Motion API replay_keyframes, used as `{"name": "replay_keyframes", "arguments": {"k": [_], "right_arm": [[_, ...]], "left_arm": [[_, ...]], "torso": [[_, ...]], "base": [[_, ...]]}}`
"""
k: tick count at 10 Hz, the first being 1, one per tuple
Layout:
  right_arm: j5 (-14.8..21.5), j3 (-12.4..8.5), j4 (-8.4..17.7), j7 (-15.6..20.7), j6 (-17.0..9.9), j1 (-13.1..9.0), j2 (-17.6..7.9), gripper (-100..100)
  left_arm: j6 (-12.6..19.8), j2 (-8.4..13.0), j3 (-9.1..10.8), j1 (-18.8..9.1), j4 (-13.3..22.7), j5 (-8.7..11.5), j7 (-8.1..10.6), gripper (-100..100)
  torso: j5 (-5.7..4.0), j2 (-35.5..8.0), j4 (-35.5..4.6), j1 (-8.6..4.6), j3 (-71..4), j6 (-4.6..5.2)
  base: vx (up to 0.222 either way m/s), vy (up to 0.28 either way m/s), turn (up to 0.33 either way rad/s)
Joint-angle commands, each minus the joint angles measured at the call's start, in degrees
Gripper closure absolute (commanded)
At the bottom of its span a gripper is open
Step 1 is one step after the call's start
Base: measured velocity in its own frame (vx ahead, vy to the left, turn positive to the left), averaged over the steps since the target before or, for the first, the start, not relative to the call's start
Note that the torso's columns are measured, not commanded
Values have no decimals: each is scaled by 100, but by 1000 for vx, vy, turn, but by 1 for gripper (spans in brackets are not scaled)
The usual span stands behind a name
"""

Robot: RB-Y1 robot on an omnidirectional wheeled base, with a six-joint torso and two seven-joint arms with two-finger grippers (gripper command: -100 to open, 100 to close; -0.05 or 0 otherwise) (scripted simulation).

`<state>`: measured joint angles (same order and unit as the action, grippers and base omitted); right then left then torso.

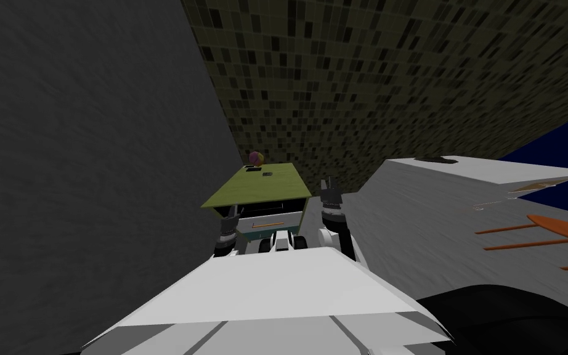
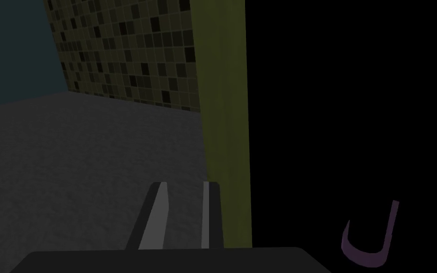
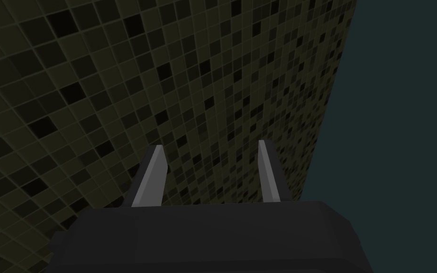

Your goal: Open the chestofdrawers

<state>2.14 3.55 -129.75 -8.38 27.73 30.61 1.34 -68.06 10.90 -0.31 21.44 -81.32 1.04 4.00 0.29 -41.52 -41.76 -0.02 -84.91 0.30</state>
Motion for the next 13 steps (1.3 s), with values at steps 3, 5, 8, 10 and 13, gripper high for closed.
{"name": "replay_keyframes", "arguments": {"k": [3,5,8,10,13], "right_arm": [[0,0,0,0,0,0,0,0],[0,0,0,0,0,0,-1,0],[0,0,0,0,0,0,0,0],[0,0,0,0,0,0,0,0],[0,0,0,0,0,0,0,0]], "left_arm": [[-426,-38,-33,-48,685,-87,20,-100],[-604,-62,-31,-78,899,-112,25,-100],[-775,-91,-28,-108,1238,-136,31,-100],[-938,-128,-26,-136,1471,-159,36,-100],[-1242,-224,-23,-188,1850,-202,46,-100]], "torso": [[-11,6,-17,15,-11,-7],[21,16,12,20,-4,6],[23,-5,12,12,12,2],[21,-9,10,8,13,-4],[22,-9,10,3,15,7]], "base": [[11,-28,0],[22,-16,-5],[14,-12,-5],[16,-34,7],[11,-25,-3]]}}
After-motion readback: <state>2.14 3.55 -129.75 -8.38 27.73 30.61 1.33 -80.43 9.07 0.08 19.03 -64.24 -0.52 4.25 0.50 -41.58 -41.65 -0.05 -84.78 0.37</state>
